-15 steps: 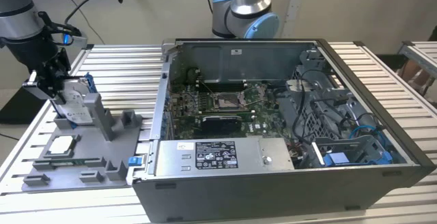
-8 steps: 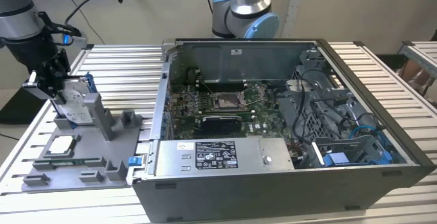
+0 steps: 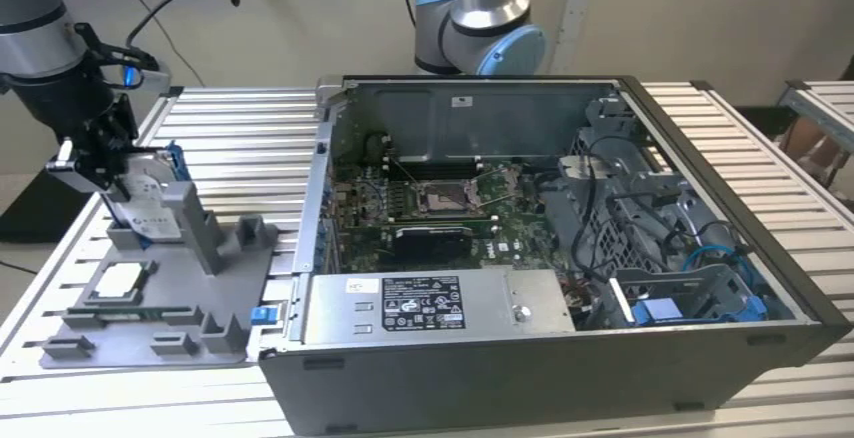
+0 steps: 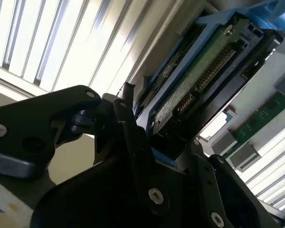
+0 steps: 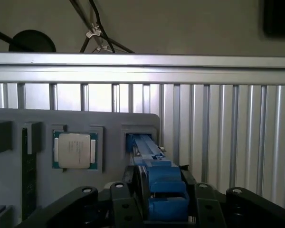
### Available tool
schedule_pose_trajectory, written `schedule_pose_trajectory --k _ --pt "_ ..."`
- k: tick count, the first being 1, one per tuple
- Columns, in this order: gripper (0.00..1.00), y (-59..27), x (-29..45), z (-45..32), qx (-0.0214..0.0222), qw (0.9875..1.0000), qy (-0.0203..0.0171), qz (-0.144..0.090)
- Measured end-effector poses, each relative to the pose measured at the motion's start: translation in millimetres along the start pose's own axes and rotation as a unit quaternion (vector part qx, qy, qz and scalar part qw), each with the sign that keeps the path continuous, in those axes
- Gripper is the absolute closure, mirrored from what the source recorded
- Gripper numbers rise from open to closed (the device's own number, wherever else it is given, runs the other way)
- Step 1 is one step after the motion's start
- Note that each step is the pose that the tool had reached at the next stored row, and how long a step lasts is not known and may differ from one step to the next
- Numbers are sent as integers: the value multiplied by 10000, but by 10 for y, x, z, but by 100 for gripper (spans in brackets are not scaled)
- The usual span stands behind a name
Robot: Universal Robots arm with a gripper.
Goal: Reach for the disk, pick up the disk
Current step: 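Pick up the disk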
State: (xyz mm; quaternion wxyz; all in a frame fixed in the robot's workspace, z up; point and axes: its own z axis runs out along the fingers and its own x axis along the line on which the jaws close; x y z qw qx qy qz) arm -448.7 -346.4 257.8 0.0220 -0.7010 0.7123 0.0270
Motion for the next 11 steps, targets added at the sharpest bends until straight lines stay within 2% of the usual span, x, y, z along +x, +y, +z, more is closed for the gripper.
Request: schedule_pose_trajectory --k 5,6,11 --pt "0 -1 -4 -22 16 10000 -8 -32" --pt "100 1 -5 -42 14 10000 -7 -45" --pt "100 3 -12 -185 -2 9999 1 -112"
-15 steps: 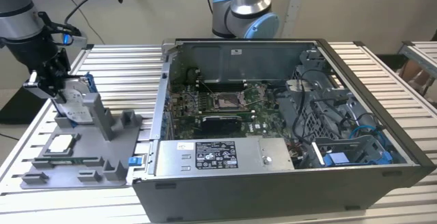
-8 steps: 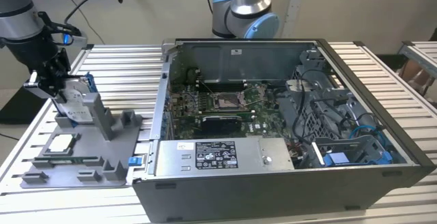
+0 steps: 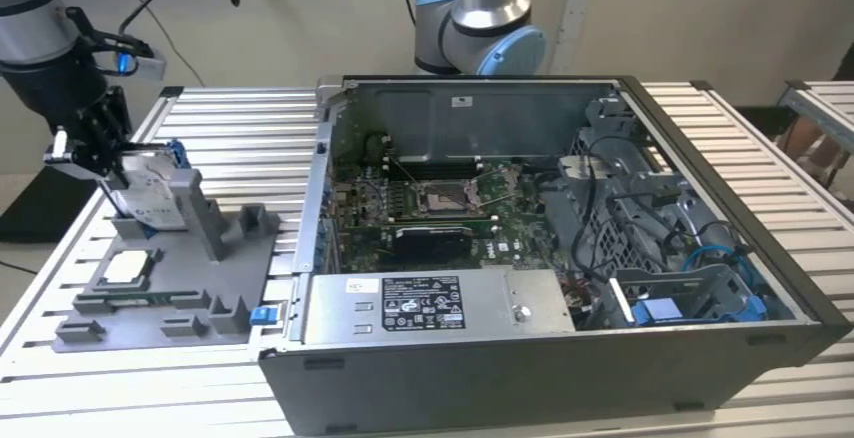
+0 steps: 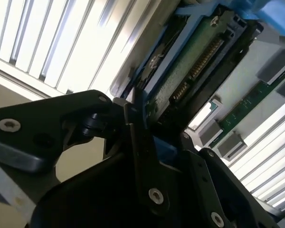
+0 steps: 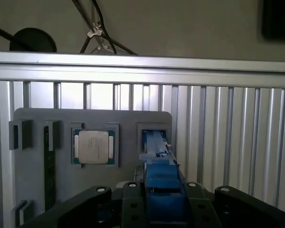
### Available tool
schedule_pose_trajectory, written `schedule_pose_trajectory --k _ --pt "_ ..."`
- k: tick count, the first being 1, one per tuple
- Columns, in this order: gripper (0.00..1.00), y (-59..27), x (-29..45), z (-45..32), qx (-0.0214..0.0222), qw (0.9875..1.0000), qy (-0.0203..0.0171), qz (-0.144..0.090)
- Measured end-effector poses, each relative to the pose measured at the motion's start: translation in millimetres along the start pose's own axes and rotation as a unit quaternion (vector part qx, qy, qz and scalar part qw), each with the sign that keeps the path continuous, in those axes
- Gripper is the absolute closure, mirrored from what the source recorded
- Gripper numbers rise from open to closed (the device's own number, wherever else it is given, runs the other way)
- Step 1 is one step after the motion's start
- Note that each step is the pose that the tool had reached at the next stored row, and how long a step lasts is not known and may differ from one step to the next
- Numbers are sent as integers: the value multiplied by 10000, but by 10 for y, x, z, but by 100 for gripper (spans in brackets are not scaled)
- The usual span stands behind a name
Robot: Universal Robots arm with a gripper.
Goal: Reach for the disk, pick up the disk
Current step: 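Pick up the disk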
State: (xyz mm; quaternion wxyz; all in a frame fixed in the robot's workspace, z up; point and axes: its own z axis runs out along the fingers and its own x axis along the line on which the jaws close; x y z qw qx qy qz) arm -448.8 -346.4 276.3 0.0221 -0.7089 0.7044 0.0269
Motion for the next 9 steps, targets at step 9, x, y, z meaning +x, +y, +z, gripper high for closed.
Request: schedule_pose_trajectory --k 9 --pt "100 0 3 50 -1 10000 -3 -8"
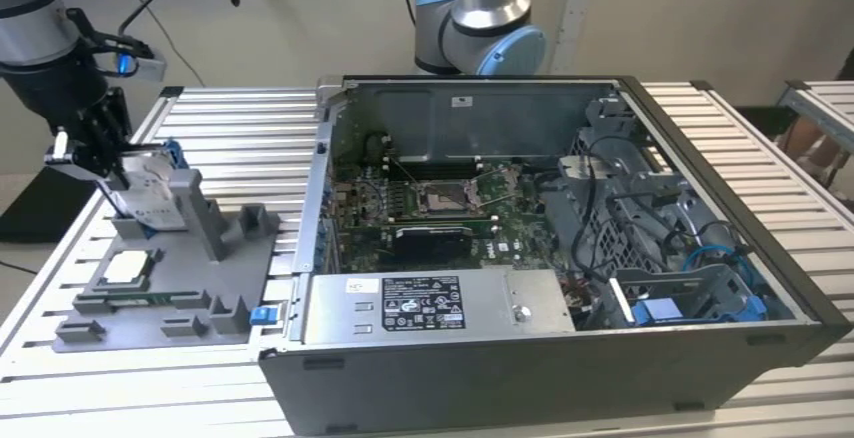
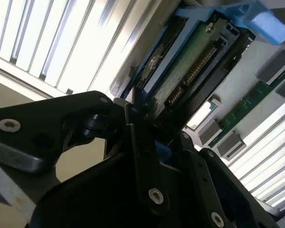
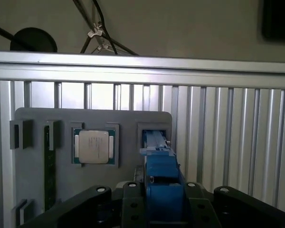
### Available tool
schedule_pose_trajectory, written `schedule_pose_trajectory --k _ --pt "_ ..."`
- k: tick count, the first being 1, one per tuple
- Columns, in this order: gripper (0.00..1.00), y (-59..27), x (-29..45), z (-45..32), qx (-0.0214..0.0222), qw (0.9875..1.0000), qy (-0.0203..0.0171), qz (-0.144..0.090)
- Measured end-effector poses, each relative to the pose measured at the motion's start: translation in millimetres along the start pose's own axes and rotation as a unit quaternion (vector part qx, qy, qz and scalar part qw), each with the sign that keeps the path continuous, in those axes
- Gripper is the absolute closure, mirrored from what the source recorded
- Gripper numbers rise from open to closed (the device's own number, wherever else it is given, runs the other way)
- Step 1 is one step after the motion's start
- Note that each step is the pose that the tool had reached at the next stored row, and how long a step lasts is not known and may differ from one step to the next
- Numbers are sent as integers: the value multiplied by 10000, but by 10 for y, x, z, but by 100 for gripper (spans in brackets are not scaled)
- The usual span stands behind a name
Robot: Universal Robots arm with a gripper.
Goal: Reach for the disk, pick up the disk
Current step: 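Pick up the disk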
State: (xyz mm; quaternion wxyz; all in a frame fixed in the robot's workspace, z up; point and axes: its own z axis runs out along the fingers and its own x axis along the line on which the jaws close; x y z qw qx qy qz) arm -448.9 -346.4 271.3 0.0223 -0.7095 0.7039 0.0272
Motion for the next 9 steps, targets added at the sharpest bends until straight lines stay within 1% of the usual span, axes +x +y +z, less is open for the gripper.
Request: schedule_pose_trajectory --k 6,9 --pt "100 0 8 106 1 10000 -3 0" --pt "100 1 10 129 -6 10000 -1 0"
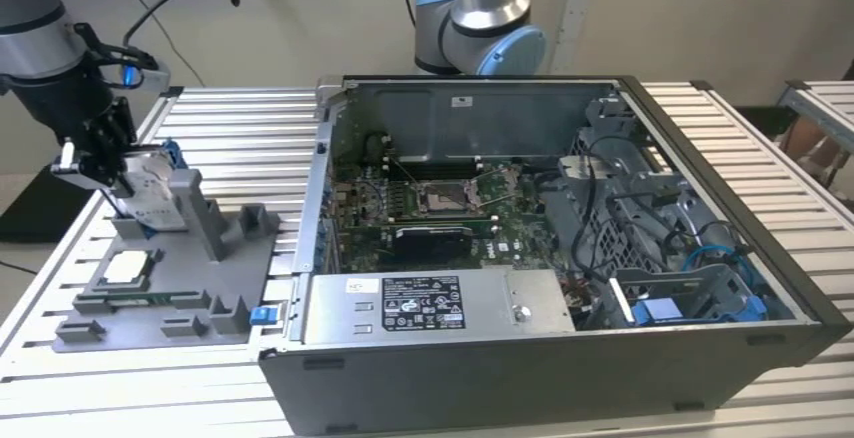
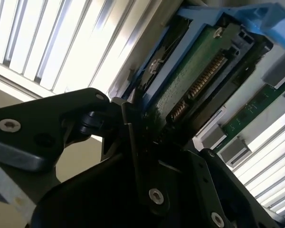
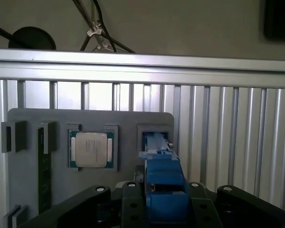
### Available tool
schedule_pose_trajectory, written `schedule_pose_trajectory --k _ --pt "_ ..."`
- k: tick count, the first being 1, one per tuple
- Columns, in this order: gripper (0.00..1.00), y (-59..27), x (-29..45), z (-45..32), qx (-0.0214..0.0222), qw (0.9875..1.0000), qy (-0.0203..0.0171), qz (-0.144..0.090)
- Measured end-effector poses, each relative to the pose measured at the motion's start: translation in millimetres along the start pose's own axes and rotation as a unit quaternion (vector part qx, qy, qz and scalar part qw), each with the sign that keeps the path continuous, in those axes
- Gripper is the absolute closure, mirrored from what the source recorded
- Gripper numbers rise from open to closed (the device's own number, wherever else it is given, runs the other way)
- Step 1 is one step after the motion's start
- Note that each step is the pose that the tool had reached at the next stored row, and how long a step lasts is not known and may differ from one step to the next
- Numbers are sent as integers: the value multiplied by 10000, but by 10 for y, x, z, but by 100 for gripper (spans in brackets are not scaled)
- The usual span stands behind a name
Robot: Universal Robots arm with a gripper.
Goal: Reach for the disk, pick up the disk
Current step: 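Pick up the disk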
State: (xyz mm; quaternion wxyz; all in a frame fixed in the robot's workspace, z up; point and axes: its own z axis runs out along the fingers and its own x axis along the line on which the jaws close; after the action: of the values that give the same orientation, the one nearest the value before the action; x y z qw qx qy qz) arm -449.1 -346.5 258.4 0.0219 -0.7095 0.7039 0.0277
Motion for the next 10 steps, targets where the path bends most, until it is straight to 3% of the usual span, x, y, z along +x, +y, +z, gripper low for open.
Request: schedule_pose_trajectory --k 10 --pt "100 -2 0 18 2 10000 -4 -1"
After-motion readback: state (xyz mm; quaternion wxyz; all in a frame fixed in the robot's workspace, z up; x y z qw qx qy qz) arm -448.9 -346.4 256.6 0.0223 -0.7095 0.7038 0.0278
